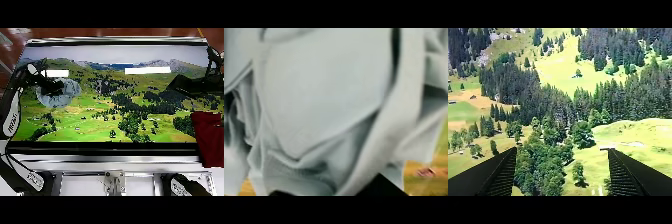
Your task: Fold the shirts.
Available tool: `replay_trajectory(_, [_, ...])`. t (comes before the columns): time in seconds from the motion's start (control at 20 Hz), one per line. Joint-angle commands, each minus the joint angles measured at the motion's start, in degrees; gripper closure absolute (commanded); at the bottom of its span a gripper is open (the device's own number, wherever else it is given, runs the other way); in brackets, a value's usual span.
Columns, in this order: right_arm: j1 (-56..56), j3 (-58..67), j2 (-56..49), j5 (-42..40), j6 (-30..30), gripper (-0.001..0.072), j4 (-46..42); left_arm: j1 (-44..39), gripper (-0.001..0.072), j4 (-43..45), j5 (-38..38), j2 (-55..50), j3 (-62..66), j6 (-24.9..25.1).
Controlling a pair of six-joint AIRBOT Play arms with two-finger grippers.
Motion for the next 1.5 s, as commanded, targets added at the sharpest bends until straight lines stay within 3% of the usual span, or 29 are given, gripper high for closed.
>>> replay_trajectory(0.0, [0.00,0.13,0.04,-1.70,-1.36,0.0038,0.04,-1.90,0.0668,-4.00,-5.49,7.08,2.93,6.25])
replay_trajectory(0.05, [0.00,0.15,0.15,-1.03,-2.47,0.0040,0.02,-3.72,0.0668,-4.00,-5.51,11.65,2.93,6.86])
replay_trajectory(0.15, [0.00,0.42,0.90,2.03,-4.70,0.0146,0.02,-8.59,0.0668,-3.96,-5.70,20.33,2.91,7.30])
replay_trajectory(0.3, [0.00,0.42,4.31,8.17,-6.14,0.0144,0.00,-18.21,0.0668,-3.98,-6.67,28.70,2.89,6.08])
replay_trajectory(0.45, [0.00,0.42,8.63,16.87,-8.48,0.0144,-0.83,-30.64,0.0668,-3.96,-8.74,29.59,1.66,3.08])
replay_trajectory(0.7, [0.00,0.39,11.39,29.59,-8.68,0.0107,-9.09,-51.12,0.0666,-4.02,4.09,23.96,-11.15,-1.01])
replay_trajectory(0.75, [0.00,0.39,11.39,29.86,-8.94,0.0105,-9.92,-54.29,0.0561,-4.46,6.73,21.40,-12.48,-0.98])
replay_trajectory(0.8, [0.00,0.39,11.39,29.33,-9.01,0.0035,-10.12,-56.24,0.0223,-4.94,7.32,18.93,-12.37,-1.07])
replay_trajectory(0.85, [0.00,0.39,11.23,28.17,-9.18,0.0033,-10.32,-56.92,-0.0004,-4.94,6.60,16.87,-11.91,-2.51])
replay_trajectory(0.95, [0.00,0.28,9.99,26.32,-9.33,0.0033,-11.93,-54.25,-0.0001,-4.83,2.16,15.80,-11.69,-2.95])
replay_trajectory(1.2, [0.00,0.26,1.66,24.94,-10.49,0.0034,-13.62,-36.44,0.0000,-4.85,-7.10,22.49,-13.51,-1.20])
replay_trajectory(1.35, [0.00,-3.06,-4.26,24.59,-12.13,0.0033,-11.52,-27.54,-0.0001,-5.79,-7.06,30.01,-26.93,-1.11])
replay_trajectory(1.45, [0.00,-7.54,-6.93,21.75,-13.35,0.0034,-10.29,-24.61,-0.0001,-9.16,-2.93,33.90,-39.52,-0.98])
